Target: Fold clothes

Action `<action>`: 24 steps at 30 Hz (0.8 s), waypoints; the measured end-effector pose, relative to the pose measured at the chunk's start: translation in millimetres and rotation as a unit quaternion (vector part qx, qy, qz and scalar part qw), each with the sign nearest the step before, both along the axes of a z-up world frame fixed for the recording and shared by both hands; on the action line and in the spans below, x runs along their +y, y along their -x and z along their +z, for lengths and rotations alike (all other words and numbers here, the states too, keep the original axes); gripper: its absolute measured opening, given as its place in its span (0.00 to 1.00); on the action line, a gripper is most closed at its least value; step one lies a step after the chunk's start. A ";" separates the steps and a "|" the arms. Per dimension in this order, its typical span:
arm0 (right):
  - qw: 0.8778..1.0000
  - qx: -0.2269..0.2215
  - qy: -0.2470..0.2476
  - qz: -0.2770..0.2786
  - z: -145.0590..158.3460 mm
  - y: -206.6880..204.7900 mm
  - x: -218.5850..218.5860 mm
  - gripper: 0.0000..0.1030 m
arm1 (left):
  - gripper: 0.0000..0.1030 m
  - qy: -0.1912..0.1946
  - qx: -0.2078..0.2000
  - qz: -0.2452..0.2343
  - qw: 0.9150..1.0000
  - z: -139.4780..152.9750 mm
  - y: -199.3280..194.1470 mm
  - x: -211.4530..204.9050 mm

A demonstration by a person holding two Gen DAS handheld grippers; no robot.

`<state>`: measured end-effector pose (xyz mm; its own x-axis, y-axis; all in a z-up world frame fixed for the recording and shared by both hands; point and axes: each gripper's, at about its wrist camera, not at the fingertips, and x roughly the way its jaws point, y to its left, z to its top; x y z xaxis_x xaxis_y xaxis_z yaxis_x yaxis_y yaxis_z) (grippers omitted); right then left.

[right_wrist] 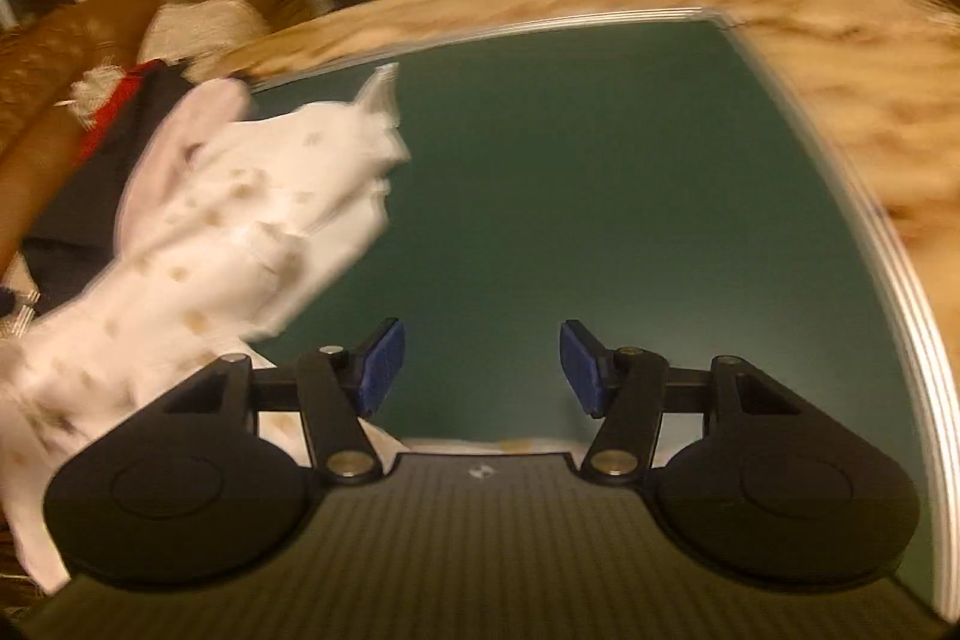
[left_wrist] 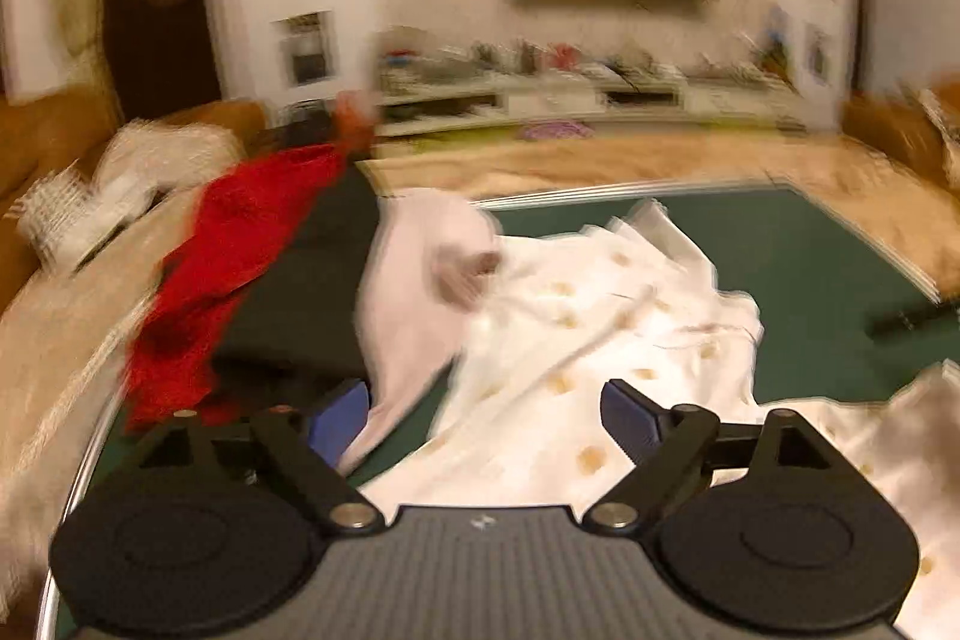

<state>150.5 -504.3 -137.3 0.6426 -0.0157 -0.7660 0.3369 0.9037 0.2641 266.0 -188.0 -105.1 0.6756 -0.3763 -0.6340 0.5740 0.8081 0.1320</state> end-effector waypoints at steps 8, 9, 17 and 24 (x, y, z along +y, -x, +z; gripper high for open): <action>0.999 0.017 -0.024 0.038 -13.6 -89.9 15.0 0.63 | 0.11 -0.086 0.052 -0.078 0.992 -47.3 -63.0 -62.7; 0.999 0.019 -0.025 0.040 -16.2 -96.2 14.3 0.63 | 0.09 -0.079 0.053 -0.082 0.992 -49.3 -64.7 -62.0; 0.997 0.028 -0.023 0.068 -26.9 -127.5 17.7 0.63 | 0.01 0.030 -0.036 0.123 0.991 12.0 -90.3 42.5; 0.991 0.050 0.022 0.123 -24.9 -144.1 40.2 0.05 | 0.09 -0.007 -0.099 0.409 0.907 42.7 -90.8 162.9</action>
